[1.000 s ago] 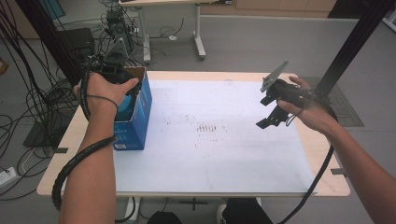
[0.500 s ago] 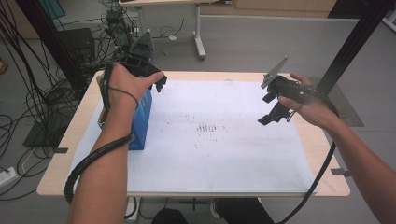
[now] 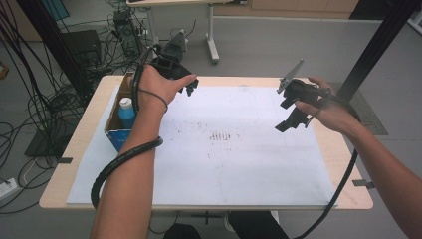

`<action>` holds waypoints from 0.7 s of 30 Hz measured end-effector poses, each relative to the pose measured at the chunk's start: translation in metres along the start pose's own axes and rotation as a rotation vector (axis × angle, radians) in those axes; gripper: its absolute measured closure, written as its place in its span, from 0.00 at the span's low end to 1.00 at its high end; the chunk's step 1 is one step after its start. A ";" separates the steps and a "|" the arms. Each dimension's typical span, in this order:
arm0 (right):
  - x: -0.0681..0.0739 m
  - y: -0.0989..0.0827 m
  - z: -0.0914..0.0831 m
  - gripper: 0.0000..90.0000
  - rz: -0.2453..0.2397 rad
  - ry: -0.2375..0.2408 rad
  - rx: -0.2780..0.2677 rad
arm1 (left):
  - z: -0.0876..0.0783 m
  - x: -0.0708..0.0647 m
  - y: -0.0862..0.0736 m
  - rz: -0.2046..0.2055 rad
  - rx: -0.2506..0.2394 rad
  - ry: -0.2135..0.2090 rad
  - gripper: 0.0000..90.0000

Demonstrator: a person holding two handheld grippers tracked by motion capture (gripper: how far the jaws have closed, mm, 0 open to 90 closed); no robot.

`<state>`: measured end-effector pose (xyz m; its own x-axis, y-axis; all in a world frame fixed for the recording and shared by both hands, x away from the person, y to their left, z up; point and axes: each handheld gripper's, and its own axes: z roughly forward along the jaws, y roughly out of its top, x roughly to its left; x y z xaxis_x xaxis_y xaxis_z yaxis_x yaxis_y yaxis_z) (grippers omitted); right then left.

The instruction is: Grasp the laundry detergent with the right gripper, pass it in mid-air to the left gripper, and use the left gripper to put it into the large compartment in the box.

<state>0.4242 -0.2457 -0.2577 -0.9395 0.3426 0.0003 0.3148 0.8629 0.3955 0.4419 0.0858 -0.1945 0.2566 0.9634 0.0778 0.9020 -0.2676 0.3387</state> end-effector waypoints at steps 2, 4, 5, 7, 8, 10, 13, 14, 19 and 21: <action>0.000 0.000 0.001 0.05 0.002 -0.001 0.004 | 0.002 -0.003 0.002 0.006 0.000 -0.010 0.11; -0.001 0.000 0.002 0.05 0.001 0.000 0.010 | 0.002 -0.006 0.005 0.007 -0.002 -0.009 0.11; -0.001 0.000 0.002 0.05 -0.001 0.001 0.010 | 0.002 -0.007 0.005 0.007 -0.004 -0.013 0.11; -0.001 0.000 0.002 0.05 -0.003 0.000 0.008 | 0.002 -0.009 0.008 0.018 0.000 -0.008 0.12; -0.002 0.000 0.002 0.05 -0.004 0.001 0.008 | 0.003 -0.011 0.009 0.016 -0.002 -0.007 0.12; -0.002 0.000 0.002 0.05 -0.003 0.003 0.008 | 0.003 -0.012 0.011 0.022 0.003 -0.006 0.12; -0.002 0.000 0.002 0.05 0.001 0.004 0.012 | 0.003 -0.015 0.012 0.025 0.003 -0.008 0.12; -0.002 -0.001 0.002 0.05 -0.002 0.003 0.012 | 0.004 -0.016 0.013 0.027 0.004 -0.008 0.12; -0.002 -0.001 0.002 0.05 -0.003 0.002 0.013 | 0.005 -0.020 0.014 0.039 0.011 -0.011 0.12; -0.002 -0.002 0.001 0.05 -0.005 0.002 0.016 | 0.005 -0.021 0.015 0.041 0.008 -0.012 0.12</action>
<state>0.4259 -0.2473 -0.2596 -0.9414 0.3373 0.0005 0.3121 0.8706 0.3803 0.4513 0.0613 -0.1959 0.2975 0.9514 0.0798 0.8935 -0.3069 0.3278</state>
